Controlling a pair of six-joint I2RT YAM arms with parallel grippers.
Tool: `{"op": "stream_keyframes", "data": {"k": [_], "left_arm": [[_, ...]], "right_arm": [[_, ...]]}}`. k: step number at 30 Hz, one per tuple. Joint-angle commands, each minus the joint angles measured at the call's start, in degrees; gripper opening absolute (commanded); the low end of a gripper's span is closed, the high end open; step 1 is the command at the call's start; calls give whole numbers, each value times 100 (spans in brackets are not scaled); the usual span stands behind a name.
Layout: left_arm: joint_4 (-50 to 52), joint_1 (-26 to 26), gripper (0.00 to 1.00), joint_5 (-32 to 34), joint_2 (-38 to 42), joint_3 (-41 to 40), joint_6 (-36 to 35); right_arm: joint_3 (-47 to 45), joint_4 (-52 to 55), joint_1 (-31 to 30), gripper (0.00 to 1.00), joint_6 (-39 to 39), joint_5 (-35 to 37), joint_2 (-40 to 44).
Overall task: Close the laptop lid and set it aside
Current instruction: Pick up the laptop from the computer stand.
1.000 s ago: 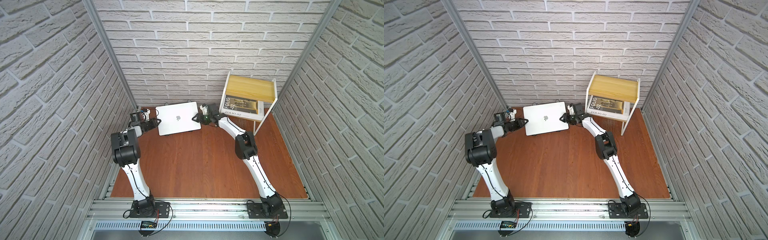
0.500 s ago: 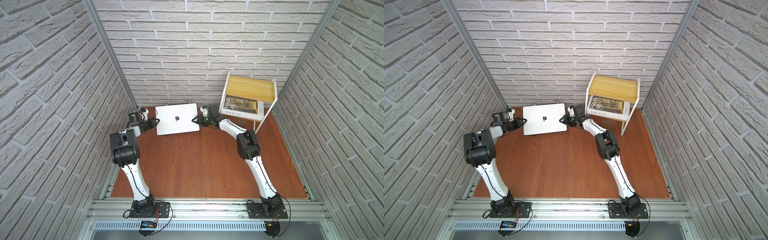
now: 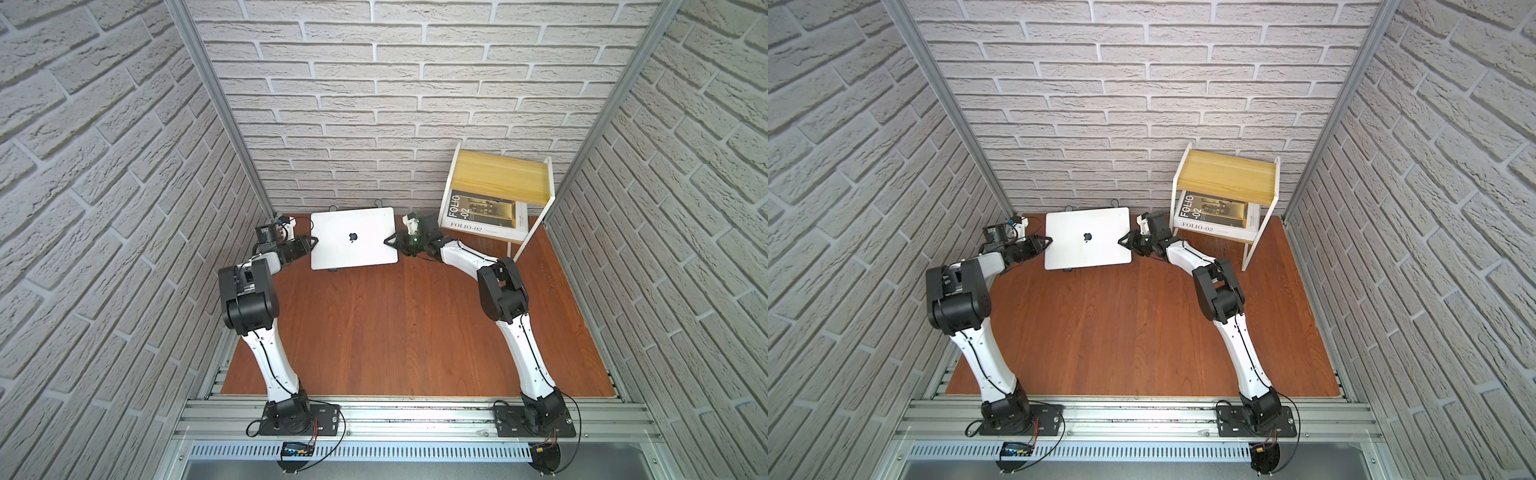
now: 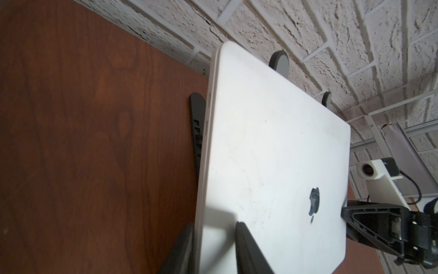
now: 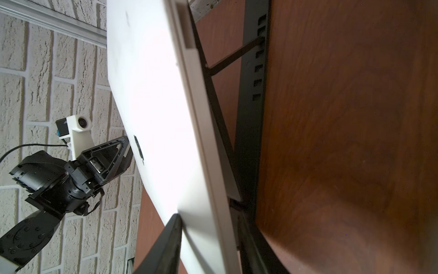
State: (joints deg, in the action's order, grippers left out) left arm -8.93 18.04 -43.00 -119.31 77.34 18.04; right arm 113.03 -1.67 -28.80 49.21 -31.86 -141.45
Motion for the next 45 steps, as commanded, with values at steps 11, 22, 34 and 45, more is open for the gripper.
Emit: {"op": "stream_keyframes", "data": {"k": [11,22,34,45], "left_arm": [[171,-92,33,-397,279,-23,-6],[234,-88,33,-410,350,1,-10],[280,-60,34,-393,550,-126,7],[39,384,38,-375,1500,-717,1185]], "right_arm": [[-614,-1761,-297,39,918,-390,1062],[-800,-2039,-342,32,1143,-443,1217],[-719,-1468,-433,8,907,-219,1247],[-1022,-1437,-468,3,941,-198,1803]]}}
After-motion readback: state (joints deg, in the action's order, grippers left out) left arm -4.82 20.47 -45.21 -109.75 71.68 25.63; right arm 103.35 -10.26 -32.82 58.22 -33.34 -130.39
